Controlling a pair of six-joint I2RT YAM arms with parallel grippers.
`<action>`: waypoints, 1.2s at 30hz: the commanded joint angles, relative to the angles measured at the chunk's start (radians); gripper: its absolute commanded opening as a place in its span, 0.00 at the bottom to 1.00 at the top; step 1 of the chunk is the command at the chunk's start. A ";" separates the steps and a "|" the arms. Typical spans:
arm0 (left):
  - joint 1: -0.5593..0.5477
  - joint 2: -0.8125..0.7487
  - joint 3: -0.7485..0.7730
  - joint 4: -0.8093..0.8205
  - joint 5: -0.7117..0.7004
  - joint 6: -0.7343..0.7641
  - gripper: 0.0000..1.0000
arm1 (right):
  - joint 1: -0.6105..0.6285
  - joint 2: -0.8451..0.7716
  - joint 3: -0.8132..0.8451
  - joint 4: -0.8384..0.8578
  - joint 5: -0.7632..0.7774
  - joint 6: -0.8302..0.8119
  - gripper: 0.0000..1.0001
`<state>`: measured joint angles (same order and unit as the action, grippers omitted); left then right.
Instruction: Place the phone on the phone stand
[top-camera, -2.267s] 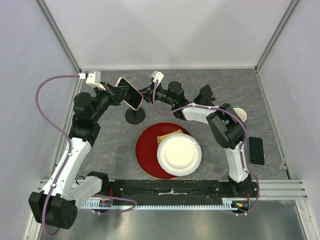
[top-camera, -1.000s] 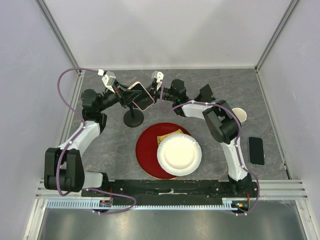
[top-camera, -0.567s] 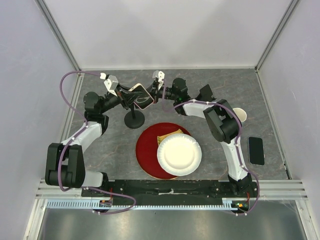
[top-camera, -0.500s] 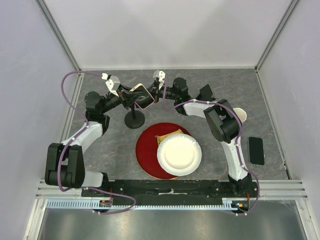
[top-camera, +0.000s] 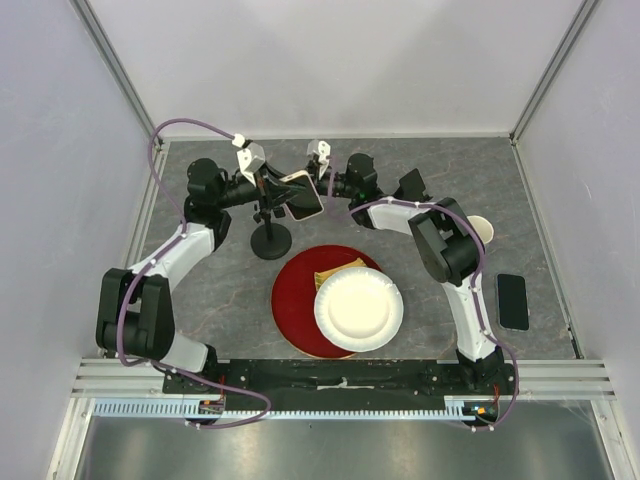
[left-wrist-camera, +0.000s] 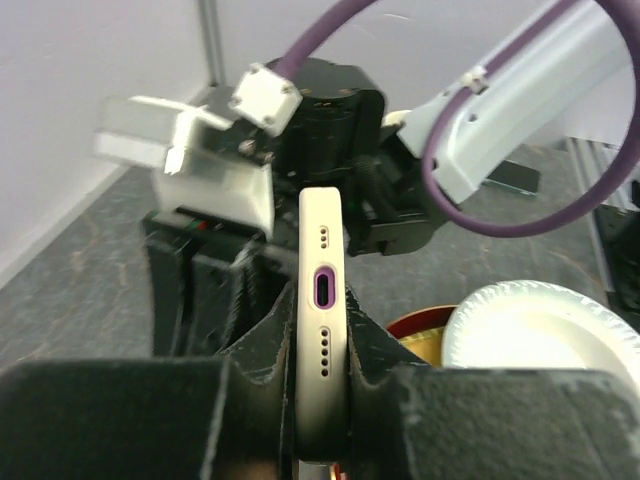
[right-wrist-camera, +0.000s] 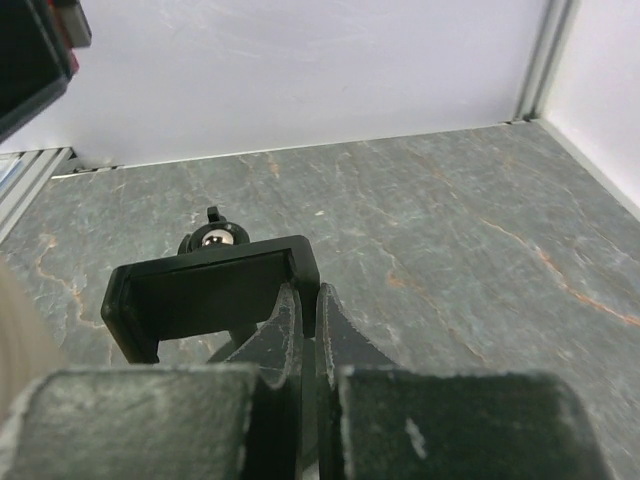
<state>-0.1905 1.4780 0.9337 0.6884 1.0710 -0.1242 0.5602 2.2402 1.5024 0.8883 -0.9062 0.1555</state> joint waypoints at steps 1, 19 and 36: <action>-0.017 -0.090 -0.027 0.057 0.119 0.025 0.02 | 0.027 0.004 0.036 -0.034 -0.066 -0.005 0.00; 0.014 0.062 0.175 -0.219 0.145 0.343 0.02 | 0.027 0.012 0.059 -0.080 -0.103 -0.027 0.00; 0.062 0.024 0.065 -0.227 0.006 0.437 0.02 | 0.027 0.004 0.032 -0.045 -0.079 -0.033 0.00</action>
<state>-0.1638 1.5475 1.0321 0.3889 1.2194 0.1936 0.5804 2.2444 1.5360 0.8364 -0.9573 0.1188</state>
